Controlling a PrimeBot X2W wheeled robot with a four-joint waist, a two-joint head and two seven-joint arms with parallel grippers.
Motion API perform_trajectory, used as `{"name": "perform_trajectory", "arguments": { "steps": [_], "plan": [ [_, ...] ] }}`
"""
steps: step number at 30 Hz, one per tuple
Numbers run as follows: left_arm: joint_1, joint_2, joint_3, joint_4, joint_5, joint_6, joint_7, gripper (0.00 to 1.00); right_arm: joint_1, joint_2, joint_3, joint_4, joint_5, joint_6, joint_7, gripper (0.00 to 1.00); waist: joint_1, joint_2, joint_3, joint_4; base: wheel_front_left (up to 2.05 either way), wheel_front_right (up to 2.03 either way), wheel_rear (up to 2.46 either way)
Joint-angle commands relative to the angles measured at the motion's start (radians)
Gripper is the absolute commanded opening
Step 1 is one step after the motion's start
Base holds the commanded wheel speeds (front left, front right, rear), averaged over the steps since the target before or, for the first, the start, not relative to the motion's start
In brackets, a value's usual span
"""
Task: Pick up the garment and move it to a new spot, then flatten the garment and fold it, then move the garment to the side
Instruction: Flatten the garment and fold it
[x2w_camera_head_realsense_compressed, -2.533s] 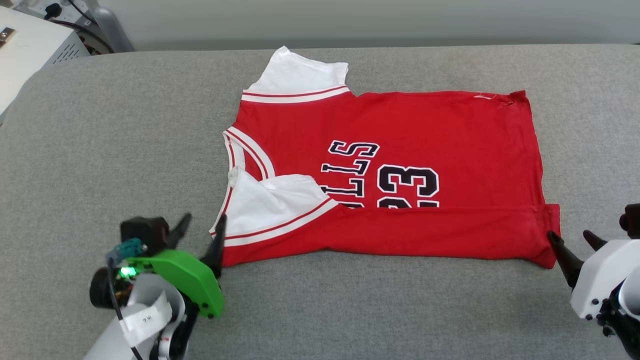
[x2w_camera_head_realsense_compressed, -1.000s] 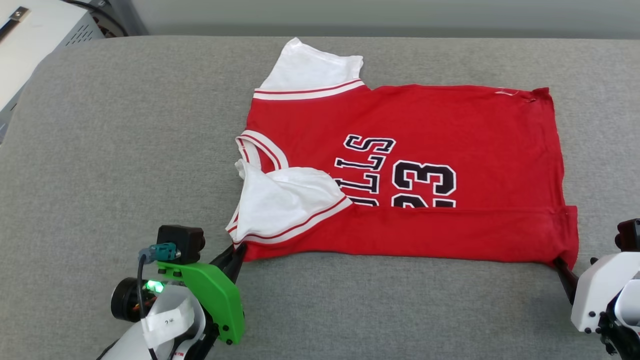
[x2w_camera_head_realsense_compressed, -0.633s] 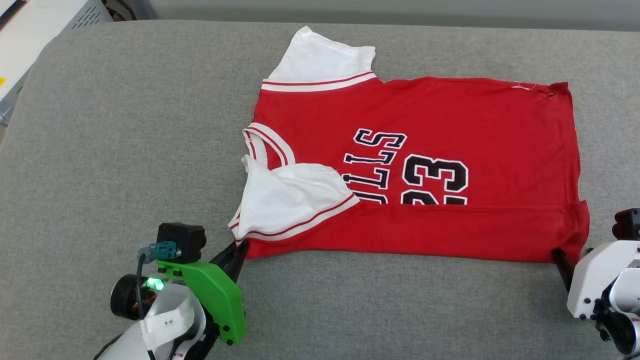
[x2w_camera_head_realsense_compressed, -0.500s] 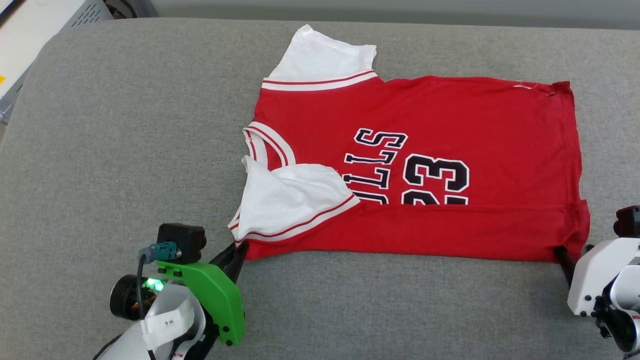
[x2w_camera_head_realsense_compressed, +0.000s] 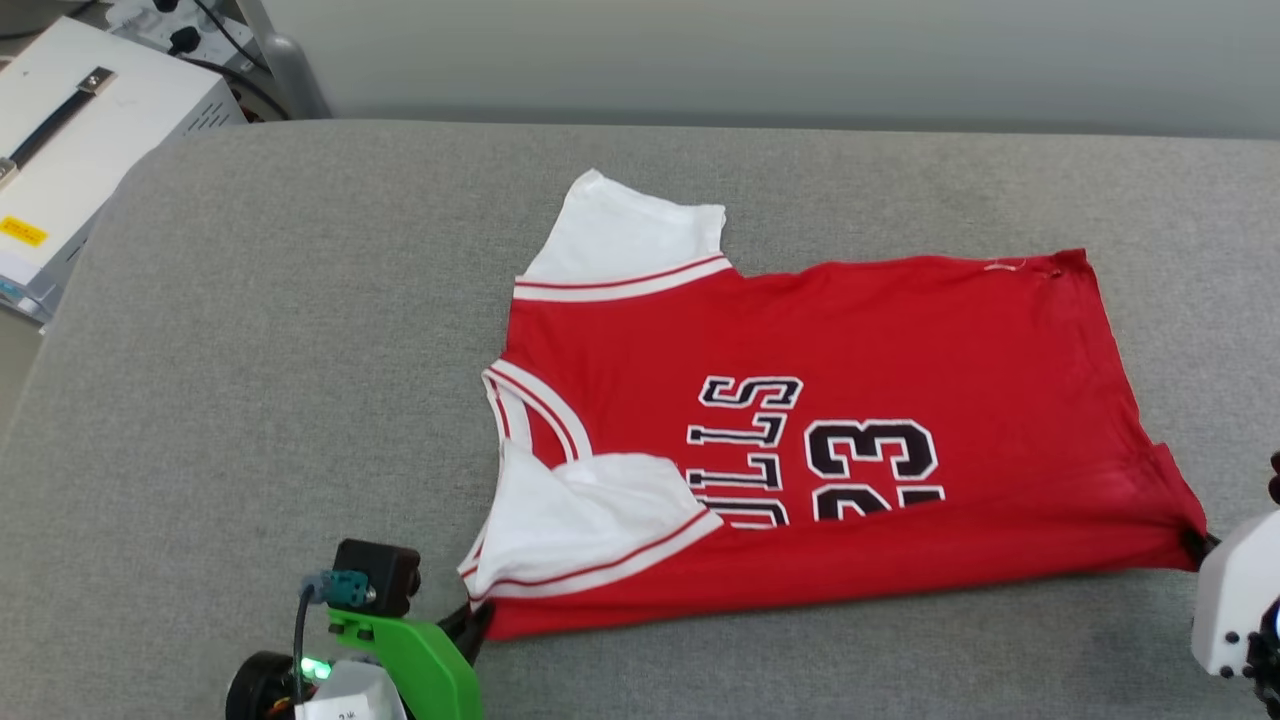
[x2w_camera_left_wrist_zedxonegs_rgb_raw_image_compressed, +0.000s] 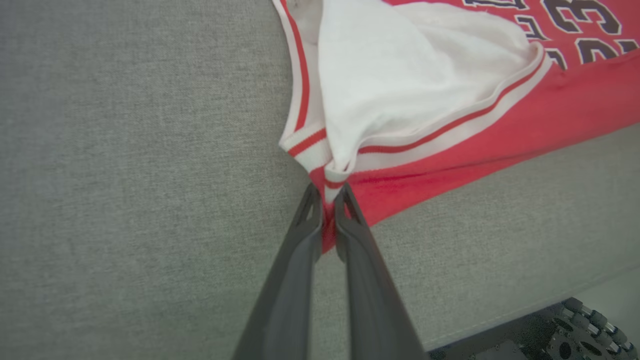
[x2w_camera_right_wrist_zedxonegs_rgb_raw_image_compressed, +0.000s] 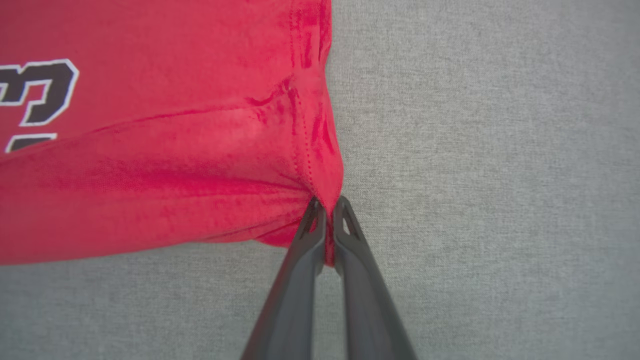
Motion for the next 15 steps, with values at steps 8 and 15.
{"name": "perform_trajectory", "arguments": {
  "steps": [8, 15],
  "plan": [
    [0.091, -0.003, -0.03, 0.004, -0.029, 0.004, 0.004, 0.0, 0.143, -0.011, -0.061, -0.077, 0.037, -0.002, 0.105, 0.0, 0.0, 0.0107, -0.056, -0.004, 0.0, 0.0, 0.0],
    [0.087, -0.032, -0.038, 0.062, -0.035, -0.005, -0.024, 0.82, 0.186, 0.029, -0.064, -0.075, 0.034, -0.002, 0.101, 0.39, 0.0, 0.0107, -0.055, -0.01, 0.0, 0.0, 0.0]
  ]
}}
